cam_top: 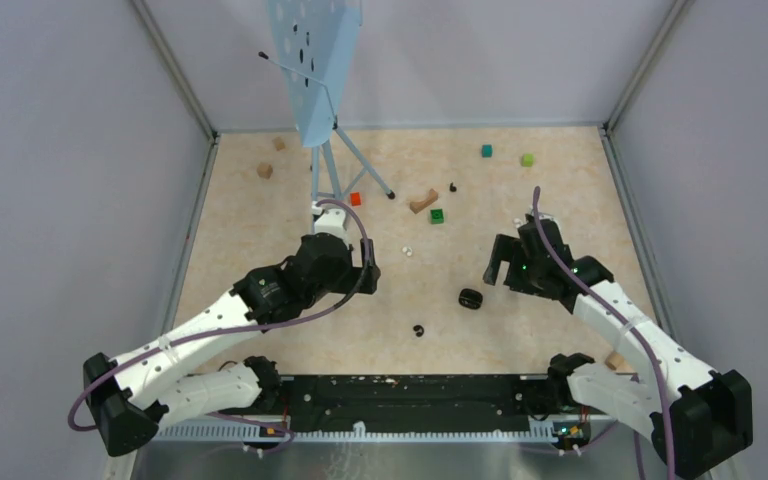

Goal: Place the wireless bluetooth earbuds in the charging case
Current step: Move the charging case to the center of the board.

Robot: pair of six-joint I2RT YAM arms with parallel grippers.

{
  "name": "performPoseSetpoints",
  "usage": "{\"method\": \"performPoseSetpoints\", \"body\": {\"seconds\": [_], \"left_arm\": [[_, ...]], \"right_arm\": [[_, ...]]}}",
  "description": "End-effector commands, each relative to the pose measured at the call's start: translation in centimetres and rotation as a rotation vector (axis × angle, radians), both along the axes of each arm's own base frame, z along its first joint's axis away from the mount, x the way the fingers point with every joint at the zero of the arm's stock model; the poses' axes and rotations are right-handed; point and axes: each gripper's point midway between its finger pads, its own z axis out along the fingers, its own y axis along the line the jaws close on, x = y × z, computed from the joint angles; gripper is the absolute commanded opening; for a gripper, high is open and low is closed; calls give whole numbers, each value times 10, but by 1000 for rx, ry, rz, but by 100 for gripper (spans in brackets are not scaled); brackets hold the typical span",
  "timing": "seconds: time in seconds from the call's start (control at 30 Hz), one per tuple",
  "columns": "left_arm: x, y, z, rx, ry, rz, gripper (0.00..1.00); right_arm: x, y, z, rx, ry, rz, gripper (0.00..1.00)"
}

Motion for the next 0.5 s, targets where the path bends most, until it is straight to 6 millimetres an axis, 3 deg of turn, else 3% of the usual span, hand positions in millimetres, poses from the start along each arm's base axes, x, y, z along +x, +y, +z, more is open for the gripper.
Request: {"method": "performPoseSetpoints", "body": {"seconds": [0.0,0.47], "left_arm": [[4,-3,11,-35,-43,-3,99],[1,-16,3,-37,-13,-65,99]], "right_arm": [[9,-1,18,-1,-80,-7,91],[4,16,28,34,-127,133,88]]}}
